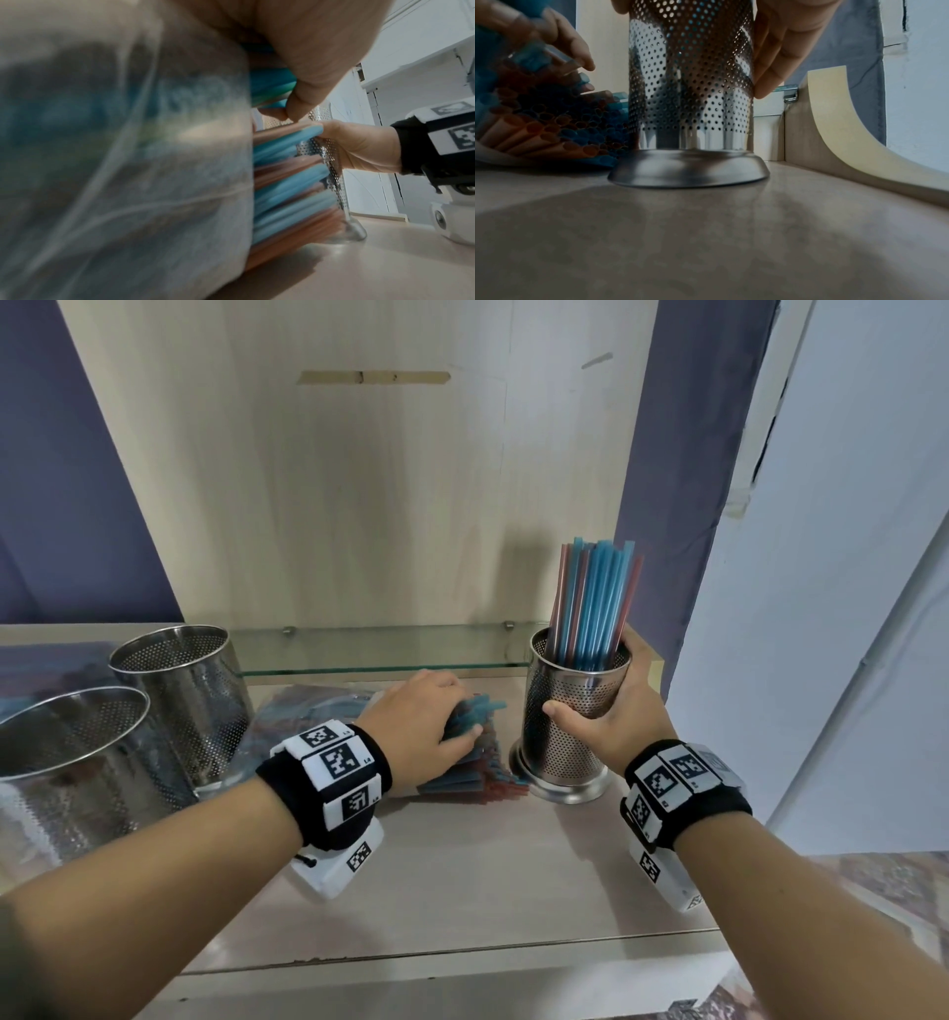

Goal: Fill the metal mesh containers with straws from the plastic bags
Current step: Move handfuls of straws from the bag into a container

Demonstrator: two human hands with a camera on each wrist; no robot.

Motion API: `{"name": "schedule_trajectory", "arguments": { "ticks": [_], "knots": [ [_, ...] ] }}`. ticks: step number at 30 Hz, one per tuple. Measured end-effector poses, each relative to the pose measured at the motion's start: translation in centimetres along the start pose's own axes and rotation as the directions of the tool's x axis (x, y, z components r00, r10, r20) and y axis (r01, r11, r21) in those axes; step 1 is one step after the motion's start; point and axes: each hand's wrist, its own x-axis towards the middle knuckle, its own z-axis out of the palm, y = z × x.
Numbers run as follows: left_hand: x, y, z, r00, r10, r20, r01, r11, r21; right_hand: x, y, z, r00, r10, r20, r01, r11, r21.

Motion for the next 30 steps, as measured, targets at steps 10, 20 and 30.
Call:
{"name": "schedule_trajectory", "arguments": {
  "ticks": [10, 20, 30],
  "knots": [
    [2.7, 1.2, -2.9, 0.995, -0.092, -0.029, 0.087, 0.988, -0.128, 0.5, 1.1, 0.3, 1.0, -0.02, 0.002, 0.02, 0.999, 0.04],
    [2.3, 1.1, -0.6, 0.997, -0.011, 0.075, 0.02, 0.993, -0.117, 0.5, 1.2, 0.3, 1.0, -0.005, 0.015, 0.004, 0.998, 0.06],
    [1.3, 1.1, -0.4, 0.949, 0.095, 0.3, -0.122, 0.99, 0.073, 0.5, 1.2, 0.3, 1.0, 0.02, 0.017, -0.02, 0.999, 0.032]
  ]
}}
